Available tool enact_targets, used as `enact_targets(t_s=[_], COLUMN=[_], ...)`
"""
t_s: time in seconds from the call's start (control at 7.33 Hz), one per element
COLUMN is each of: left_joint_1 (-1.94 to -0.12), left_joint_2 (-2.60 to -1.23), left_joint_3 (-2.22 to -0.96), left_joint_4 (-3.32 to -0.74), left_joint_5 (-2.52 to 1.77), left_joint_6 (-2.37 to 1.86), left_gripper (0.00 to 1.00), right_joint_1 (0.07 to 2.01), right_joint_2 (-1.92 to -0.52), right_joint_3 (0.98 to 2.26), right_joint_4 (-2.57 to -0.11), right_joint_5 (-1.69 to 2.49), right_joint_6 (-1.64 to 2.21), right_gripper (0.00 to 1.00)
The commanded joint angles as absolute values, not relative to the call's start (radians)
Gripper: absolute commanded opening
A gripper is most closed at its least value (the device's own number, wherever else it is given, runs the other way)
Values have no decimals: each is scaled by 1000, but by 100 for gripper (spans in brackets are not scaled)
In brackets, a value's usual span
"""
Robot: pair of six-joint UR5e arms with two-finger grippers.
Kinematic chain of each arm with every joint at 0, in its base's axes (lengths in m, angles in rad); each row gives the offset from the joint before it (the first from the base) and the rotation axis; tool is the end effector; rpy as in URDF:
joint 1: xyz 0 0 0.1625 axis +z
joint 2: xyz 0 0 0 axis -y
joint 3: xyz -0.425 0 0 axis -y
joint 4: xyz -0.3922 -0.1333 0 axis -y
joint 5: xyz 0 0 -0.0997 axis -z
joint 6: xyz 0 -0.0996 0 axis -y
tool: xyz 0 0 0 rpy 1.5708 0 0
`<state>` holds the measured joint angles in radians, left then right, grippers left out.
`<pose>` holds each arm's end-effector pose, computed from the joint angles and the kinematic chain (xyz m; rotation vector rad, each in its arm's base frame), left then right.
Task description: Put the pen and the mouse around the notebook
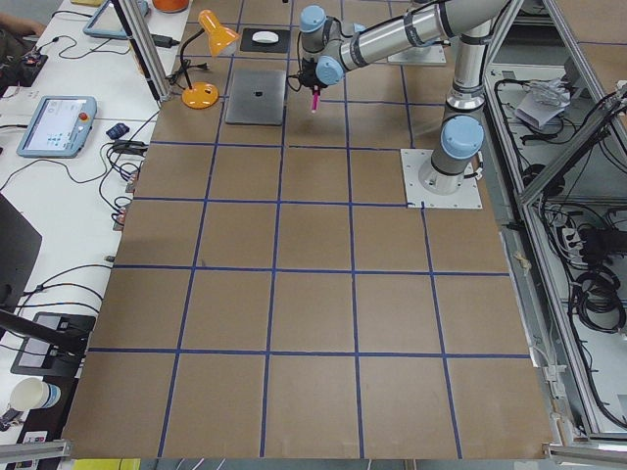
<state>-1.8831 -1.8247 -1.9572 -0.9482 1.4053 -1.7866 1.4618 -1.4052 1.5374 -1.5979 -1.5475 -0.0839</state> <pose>-0.3020 -0.4481 0.2396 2.0623 -2.2683 -0.2340 0.0753 -0.5590 0.4205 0.0409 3.1040 0.1590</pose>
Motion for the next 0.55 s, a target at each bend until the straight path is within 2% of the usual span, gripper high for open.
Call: enact_targets(t_s=[0.0,0.14,0.41], left_joint_1=[-1900,-1910,-1910], left_joint_2=[-1850,-1859,-1878], left_joint_3=[-1948,-1950,-1937], left_joint_4=[-948,-946,-945], left_joint_5=[1428,1427,1425], left_joint_6=[-1805,-1807,-1810], left_gripper=[0,0,0], right_joint_1=[1508,1511,1551], right_joint_2=[-1491,-1499,-1523], right_joint_3=[1514,1490,1480], right_joint_4=[-1546,-1432,-1428], right_joint_5=[-1548,-1555,-1552], right_joint_6=[-60,-48,49], right_gripper=[100,100,100])
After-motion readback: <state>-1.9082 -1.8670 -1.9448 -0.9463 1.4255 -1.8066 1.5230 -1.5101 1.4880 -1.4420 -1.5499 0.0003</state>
